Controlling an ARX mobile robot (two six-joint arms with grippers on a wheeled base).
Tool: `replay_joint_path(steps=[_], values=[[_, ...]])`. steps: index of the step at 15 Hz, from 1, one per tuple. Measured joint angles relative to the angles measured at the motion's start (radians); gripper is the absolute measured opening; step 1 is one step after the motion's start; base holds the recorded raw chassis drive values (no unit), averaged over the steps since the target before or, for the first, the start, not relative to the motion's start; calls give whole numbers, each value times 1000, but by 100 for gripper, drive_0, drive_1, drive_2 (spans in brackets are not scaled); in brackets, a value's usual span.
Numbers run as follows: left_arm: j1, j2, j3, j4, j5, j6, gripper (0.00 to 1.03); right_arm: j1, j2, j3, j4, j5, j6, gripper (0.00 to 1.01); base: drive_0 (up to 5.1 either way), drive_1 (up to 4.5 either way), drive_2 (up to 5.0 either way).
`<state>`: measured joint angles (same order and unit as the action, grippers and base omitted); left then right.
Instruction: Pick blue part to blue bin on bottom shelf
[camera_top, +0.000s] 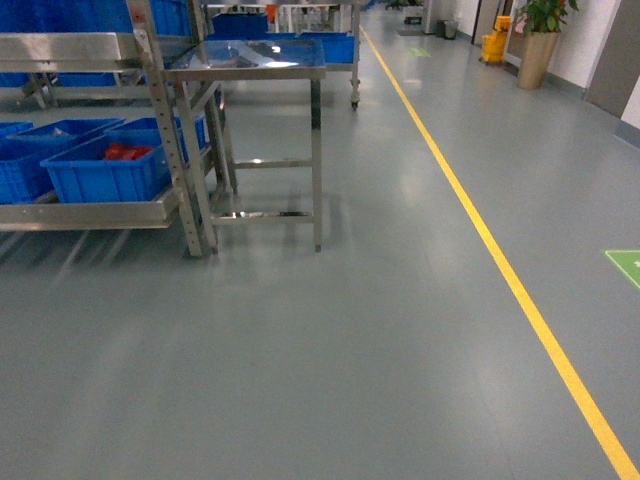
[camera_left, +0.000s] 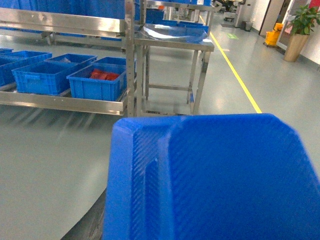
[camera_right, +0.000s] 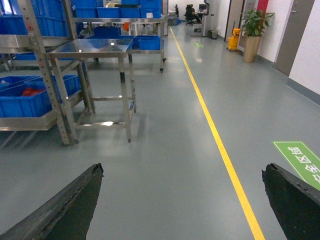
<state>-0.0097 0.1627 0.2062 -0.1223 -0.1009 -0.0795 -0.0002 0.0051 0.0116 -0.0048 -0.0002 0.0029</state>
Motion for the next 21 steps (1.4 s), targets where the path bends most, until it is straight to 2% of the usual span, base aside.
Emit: replay_joint_path(steps=[21], values=[[0, 0, 0, -2, -1, 0, 44, 0, 0, 0, -2, 0, 0, 98, 2, 426, -422]])
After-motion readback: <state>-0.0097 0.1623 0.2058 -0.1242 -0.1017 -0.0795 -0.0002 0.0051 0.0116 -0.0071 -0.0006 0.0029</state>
